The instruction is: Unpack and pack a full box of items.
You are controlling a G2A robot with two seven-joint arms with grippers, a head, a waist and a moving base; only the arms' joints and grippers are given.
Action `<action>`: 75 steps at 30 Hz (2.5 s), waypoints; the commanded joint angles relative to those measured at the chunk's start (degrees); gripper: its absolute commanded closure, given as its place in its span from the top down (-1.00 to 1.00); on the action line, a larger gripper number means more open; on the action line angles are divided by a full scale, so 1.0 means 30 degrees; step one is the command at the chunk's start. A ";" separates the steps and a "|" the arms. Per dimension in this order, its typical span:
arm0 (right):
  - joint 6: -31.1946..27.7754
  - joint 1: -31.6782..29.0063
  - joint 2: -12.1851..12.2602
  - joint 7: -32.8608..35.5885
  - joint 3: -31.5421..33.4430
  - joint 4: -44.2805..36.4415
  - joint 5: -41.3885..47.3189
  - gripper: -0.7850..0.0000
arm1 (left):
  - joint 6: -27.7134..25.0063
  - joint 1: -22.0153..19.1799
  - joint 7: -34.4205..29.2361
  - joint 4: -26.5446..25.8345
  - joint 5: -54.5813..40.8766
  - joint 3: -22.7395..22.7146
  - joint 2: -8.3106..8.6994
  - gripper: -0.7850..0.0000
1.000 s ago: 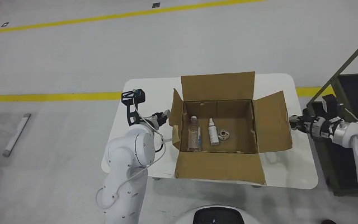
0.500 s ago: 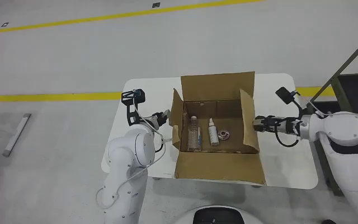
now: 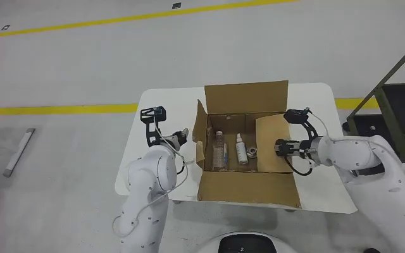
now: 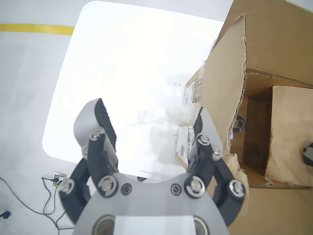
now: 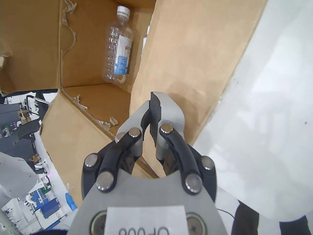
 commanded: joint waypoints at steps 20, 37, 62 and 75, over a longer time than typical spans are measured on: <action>-0.0093 -0.1957 -0.0143 -1.0163 0.4179 -0.0023 0.3584 -1.00 | -0.4000 -0.0966 0.1623 0.2118 -0.3944 0.2747 -0.0358 -1.00; 0.0203 0.5709 -0.0909 -1.1602 0.2562 1.2747 1.0508 -1.00 | -0.5909 -0.2207 0.1141 0.5432 -0.4862 0.4808 -0.0553 -1.00; -0.6372 1.0300 -0.1484 -0.3740 -0.0572 1.8348 1.3660 -1.00 | -0.4887 -0.2083 0.0576 0.4089 -0.5008 0.2924 -0.0261 1.00; -0.7694 0.6287 -0.0670 -0.1559 -0.0624 1.1845 1.0875 -1.00 | -0.5173 0.0586 -0.0891 -0.0719 -0.5088 -0.0881 0.0454 1.00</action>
